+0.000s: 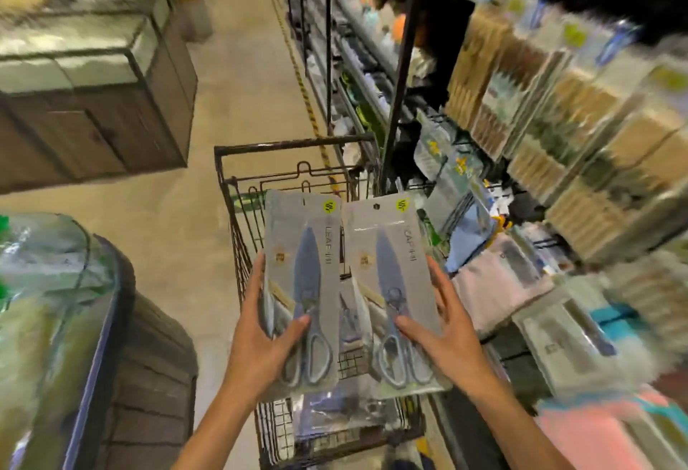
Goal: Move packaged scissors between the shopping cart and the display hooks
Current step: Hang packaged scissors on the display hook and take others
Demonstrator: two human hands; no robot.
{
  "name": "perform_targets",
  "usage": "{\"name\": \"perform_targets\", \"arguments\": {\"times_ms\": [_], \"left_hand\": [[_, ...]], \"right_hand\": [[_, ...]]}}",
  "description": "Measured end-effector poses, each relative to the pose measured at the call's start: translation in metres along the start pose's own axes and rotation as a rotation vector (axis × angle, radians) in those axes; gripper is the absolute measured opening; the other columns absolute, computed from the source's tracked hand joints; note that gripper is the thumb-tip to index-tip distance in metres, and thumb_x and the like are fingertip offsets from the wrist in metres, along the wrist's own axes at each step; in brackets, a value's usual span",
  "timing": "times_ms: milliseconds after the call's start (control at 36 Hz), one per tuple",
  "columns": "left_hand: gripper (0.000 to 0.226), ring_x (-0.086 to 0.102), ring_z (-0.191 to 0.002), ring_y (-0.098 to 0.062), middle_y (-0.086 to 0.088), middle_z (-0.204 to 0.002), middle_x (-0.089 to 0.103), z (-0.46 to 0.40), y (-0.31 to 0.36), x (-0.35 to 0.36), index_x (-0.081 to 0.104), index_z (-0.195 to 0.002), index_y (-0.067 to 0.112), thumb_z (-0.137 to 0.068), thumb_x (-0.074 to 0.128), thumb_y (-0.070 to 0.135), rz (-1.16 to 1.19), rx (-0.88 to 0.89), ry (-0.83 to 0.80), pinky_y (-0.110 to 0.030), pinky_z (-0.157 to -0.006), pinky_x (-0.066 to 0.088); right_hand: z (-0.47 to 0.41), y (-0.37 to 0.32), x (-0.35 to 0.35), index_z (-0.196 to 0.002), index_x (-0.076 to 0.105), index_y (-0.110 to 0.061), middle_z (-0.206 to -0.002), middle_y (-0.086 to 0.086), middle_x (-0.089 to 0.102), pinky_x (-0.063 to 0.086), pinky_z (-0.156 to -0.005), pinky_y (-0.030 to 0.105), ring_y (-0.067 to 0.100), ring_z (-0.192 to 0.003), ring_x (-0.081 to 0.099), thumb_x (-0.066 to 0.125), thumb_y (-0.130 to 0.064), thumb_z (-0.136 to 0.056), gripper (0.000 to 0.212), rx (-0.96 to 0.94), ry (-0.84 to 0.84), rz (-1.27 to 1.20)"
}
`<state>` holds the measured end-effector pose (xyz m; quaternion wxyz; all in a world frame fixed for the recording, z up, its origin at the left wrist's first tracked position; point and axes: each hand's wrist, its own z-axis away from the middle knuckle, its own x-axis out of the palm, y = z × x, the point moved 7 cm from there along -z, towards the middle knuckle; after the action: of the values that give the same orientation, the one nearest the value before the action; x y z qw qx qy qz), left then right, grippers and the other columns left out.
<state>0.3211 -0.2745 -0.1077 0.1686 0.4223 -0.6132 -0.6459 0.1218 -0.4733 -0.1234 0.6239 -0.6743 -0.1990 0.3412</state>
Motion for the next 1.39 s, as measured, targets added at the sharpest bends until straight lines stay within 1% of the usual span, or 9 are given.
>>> {"name": "perform_targets", "arguments": {"times_ms": [167,250,361,750,944,1083,1139,1278,1389], "left_hand": [[0.107,0.025,-0.15,-0.001,0.032,-0.161,0.019,-0.004,0.011,0.009,0.012,-0.155,0.053,-0.08,0.081,0.022,0.096,0.059,-0.183,-0.046,-0.121,0.029],[0.11,0.033,-0.136,0.016,0.055,-0.144,0.021,0.002,0.018,0.029,0.013,-0.153,0.058,-0.078,0.082,0.018,0.143,0.052,-0.305,-0.044,-0.117,0.033],[0.108,0.037,-0.146,-0.011,0.032,-0.159,0.025,0.019,0.032,0.061,0.014,-0.151,0.06,-0.079,0.083,0.019,0.181,0.092,-0.444,-0.056,-0.114,0.039],[0.099,0.011,-0.145,0.018,0.046,-0.156,0.012,0.168,0.136,0.179,0.015,-0.157,0.045,-0.084,0.077,0.017,0.248,0.338,-0.848,-0.033,-0.121,0.022],[0.097,0.012,-0.144,0.019,0.046,-0.155,0.012,0.285,0.182,0.218,0.016,-0.153,0.047,-0.081,0.077,0.026,0.261,0.503,-0.944,0.003,-0.108,0.018],[0.102,0.013,-0.143,0.021,0.046,-0.155,0.012,0.384,0.223,0.234,0.013,-0.155,0.047,-0.082,0.078,0.018,0.311,0.562,-1.034,0.003,-0.108,0.019],[0.104,0.016,-0.14,0.024,0.05,-0.151,0.016,0.423,0.237,0.238,0.014,-0.155,0.051,-0.083,0.079,0.014,0.347,0.545,-1.09,0.004,-0.105,0.023],[0.103,0.025,-0.14,0.02,0.049,-0.15,0.023,0.507,0.265,0.247,0.016,-0.155,0.048,-0.083,0.079,0.01,0.363,0.591,-1.184,0.0,-0.106,0.028],[0.104,0.024,-0.146,0.011,0.038,-0.158,0.02,0.555,0.285,0.254,0.013,-0.156,0.048,-0.083,0.08,0.017,0.336,0.662,-1.239,-0.028,-0.121,0.027]], "right_hand": [[0.059,-0.013,-0.007,-0.154,0.026,-0.04,-0.153,-0.033,0.035,0.04,-0.104,0.008,-0.01,-0.139,0.038,0.077,-0.013,-0.088,0.088,0.011,0.212,0.039],[0.096,-0.015,-0.02,-0.152,0.027,-0.04,-0.143,-0.044,0.039,0.041,-0.093,0.002,-0.017,-0.131,0.042,0.077,-0.01,-0.087,0.087,0.049,0.335,0.036],[0.154,-0.022,-0.042,-0.151,0.029,-0.043,-0.139,-0.047,0.04,0.042,-0.091,0.001,-0.019,-0.128,0.042,0.077,-0.014,-0.087,0.084,0.082,0.491,0.071],[0.388,-0.033,-0.12,-0.15,0.032,-0.047,-0.149,-0.027,0.045,0.05,-0.097,0.015,-0.001,-0.136,0.047,0.079,-0.012,-0.085,0.088,0.086,0.951,0.035],[0.534,-0.044,-0.142,-0.148,0.031,-0.053,-0.143,-0.033,0.047,0.052,-0.097,0.021,-0.002,-0.131,0.051,0.08,-0.013,-0.084,0.09,0.064,1.11,0.068],[0.644,-0.054,-0.152,-0.142,0.03,-0.066,-0.15,-0.029,0.041,0.051,-0.102,0.028,-0.003,-0.134,0.048,0.08,-0.018,-0.084,0.09,0.071,1.213,0.115],[0.684,-0.058,-0.155,-0.144,0.029,-0.063,-0.151,-0.02,0.044,0.052,-0.098,0.018,-0.005,-0.13,0.05,0.08,-0.018,-0.084,0.091,0.082,1.262,0.153],[0.771,-0.063,-0.16,-0.146,0.027,-0.062,-0.15,-0.018,0.045,0.051,-0.093,0.011,-0.004,-0.129,0.051,0.08,-0.022,-0.085,0.089,0.093,1.369,0.18],[0.824,-0.069,-0.167,-0.144,0.028,-0.064,-0.149,-0.024,0.044,0.053,-0.094,0.018,-0.004,-0.129,0.051,0.08,-0.024,-0.084,0.089,0.074,1.443,0.185]]}}
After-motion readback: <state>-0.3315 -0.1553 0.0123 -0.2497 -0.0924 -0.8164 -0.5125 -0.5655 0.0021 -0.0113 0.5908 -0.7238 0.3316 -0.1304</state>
